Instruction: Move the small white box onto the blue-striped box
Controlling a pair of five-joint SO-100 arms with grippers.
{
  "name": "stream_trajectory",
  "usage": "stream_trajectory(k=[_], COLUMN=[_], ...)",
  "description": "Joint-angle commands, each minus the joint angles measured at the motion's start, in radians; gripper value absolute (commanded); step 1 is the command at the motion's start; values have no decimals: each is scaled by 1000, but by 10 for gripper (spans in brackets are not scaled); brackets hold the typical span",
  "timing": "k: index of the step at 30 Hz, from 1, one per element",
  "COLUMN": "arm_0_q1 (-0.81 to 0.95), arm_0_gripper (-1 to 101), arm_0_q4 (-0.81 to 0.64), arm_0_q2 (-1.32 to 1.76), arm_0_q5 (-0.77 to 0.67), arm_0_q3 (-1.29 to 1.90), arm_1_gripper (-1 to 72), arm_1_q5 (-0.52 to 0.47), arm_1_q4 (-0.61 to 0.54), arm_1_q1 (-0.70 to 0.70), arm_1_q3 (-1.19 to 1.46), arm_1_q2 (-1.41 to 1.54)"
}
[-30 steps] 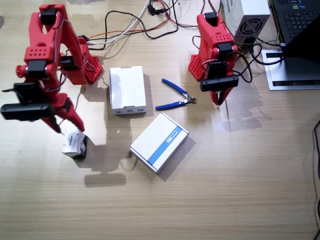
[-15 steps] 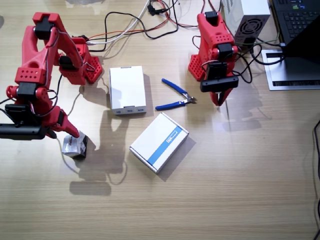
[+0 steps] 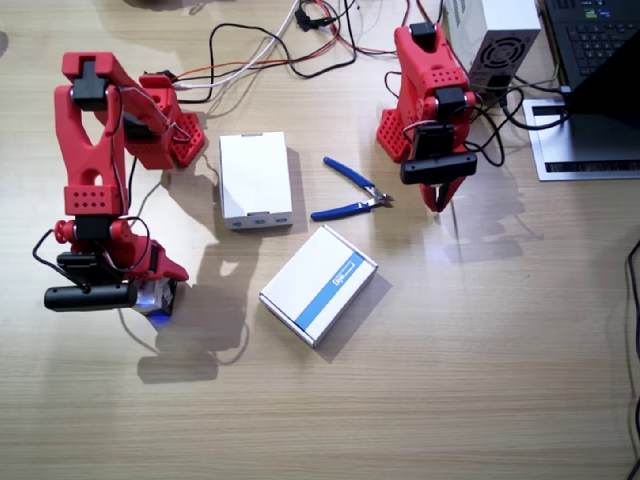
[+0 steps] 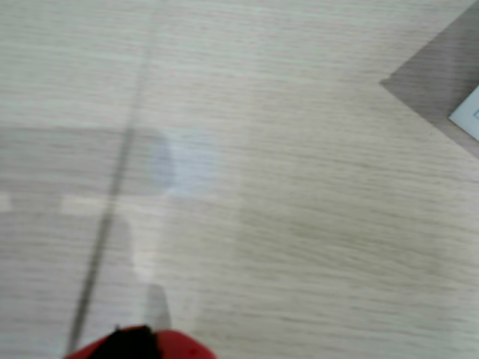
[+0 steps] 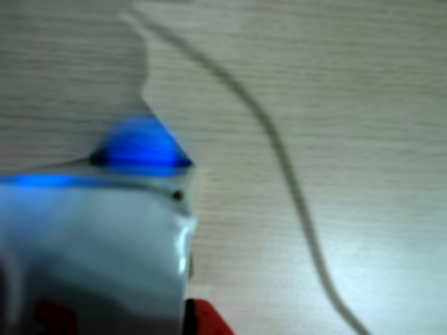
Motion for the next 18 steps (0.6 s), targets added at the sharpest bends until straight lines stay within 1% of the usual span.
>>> stream_trajectory(k=[1, 3, 6, 10, 13, 18], arm_0_q1=[-32, -34, -34, -34, -34, -35], arm_0_gripper=[0, 0, 0, 0, 0, 0], arm_0_q4=[-14, -12, -12, -12, -12, -12], arm_0_q2=[-9, -9, -9, -9, -9, -9], arm_0_q5=[26, 26, 26, 26, 28, 26], arm_0_q3=[-17, -17, -17, -17, -17, -17], arm_1_gripper=[266, 245, 224, 203, 200, 201], arm_1_q5=[28, 48, 77, 95, 117, 163], arm_1_q4=[-25, -21, 28, 149, 259, 393], arm_1_q1=[-8, 0, 3, -14, -78, -222], arm_1_q3=[-43, -67, -106, -123, -112, -107], arm_1_q2=[-31, -34, -29, 71, 249, 488])
